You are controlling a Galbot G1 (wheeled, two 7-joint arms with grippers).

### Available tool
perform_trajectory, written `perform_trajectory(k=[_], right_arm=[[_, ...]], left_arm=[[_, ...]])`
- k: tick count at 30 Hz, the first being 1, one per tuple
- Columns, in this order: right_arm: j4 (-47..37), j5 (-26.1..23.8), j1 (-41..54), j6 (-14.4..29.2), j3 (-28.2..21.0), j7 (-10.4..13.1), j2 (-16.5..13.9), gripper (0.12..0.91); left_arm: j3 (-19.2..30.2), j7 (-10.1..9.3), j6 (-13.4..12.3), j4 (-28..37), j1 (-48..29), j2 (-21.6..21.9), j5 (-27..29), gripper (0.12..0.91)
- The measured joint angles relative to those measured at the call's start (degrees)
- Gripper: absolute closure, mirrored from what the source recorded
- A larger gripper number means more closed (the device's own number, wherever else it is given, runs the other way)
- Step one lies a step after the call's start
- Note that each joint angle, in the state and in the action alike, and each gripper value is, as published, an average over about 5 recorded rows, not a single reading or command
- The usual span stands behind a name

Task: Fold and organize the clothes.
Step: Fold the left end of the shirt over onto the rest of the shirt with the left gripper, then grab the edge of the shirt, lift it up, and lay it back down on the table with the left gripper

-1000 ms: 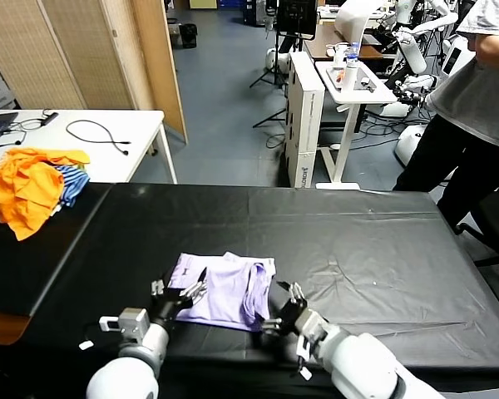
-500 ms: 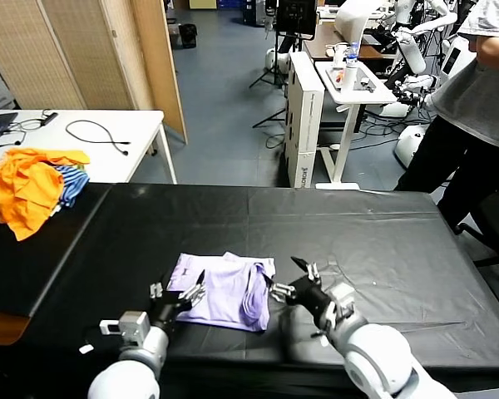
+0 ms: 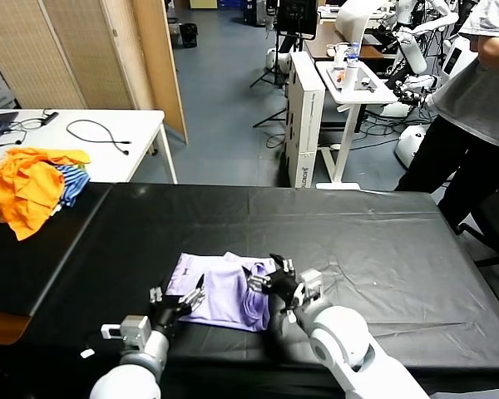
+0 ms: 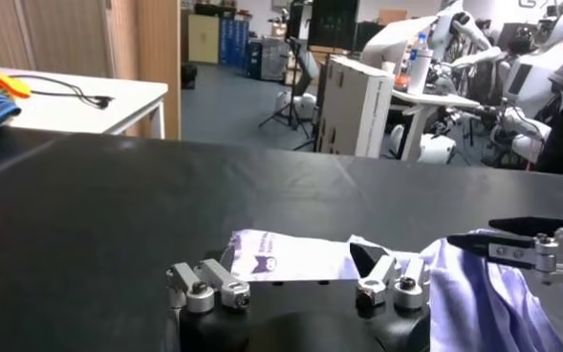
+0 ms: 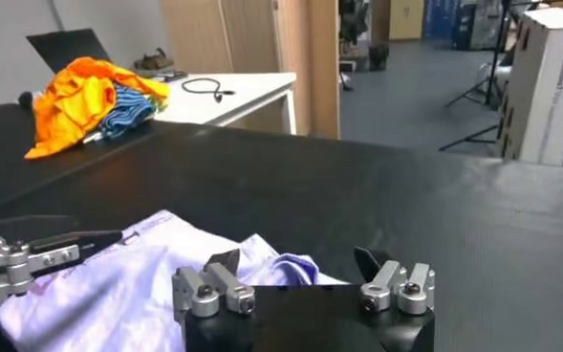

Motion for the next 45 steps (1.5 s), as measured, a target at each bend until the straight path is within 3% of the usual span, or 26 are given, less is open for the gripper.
perform_trajectory(k=[3, 6, 8, 13, 16, 24, 30, 37, 45], right_arm=[[-0.04, -1.75, -0.91, -1.96, 0.67, 1.11, -0.36, 0.413], [-0.07, -3.08, -1.73, -3.69, 1.15, 1.59, -0.61, 0.438], [0.11, -2.95, -2.18, -3.35, 1.49, 0.95, -0.72, 0.405], [1.80, -0.24, -3.05, 0.92, 3.01, -1.95, -1.03, 0.158], [3.07, 0.10, -3.78, 3.99, 4.43, -3.42, -1.31, 0.126], [7.45, 0.67, -8.46, 7.32, 9.80, -5.78, -3.10, 0.118], [13.08, 4.55, -14.52, 7.64, 16.97, -6.00, -4.20, 0.118], [19.56, 6.35, -21.22, 7.65, 24.55, -5.91, -4.13, 0.118], [21.41, 6.17, -23.66, 7.67, 26.40, -5.88, -3.49, 0.118]], left_arm=[[0.08, 0.00, -0.01, 0.09, 0.02, -0.18, 0.09, 0.123], [-0.04, 0.00, -0.05, 0.09, 0.05, -0.14, 0.06, 0.123], [-0.31, 0.01, -0.14, 0.10, 0.06, 0.05, -0.04, 0.123], [-1.69, 1.06, -0.81, 0.30, -0.12, 0.80, -1.29, 0.123], [-3.06, 2.57, -1.68, 0.84, -0.60, 1.43, -2.93, 0.123], [-8.02, 6.80, -4.79, 3.83, -1.96, 2.14, -7.24, 0.123], [-10.59, 10.17, -6.56, 7.19, -2.22, 0.95, -11.05, 0.123], [-10.21, 11.16, -6.78, 10.79, -3.78, -0.65, -13.04, 0.123], [-9.59, 12.25, -6.35, 13.18, -4.76, -0.57, -15.30, 0.123]])
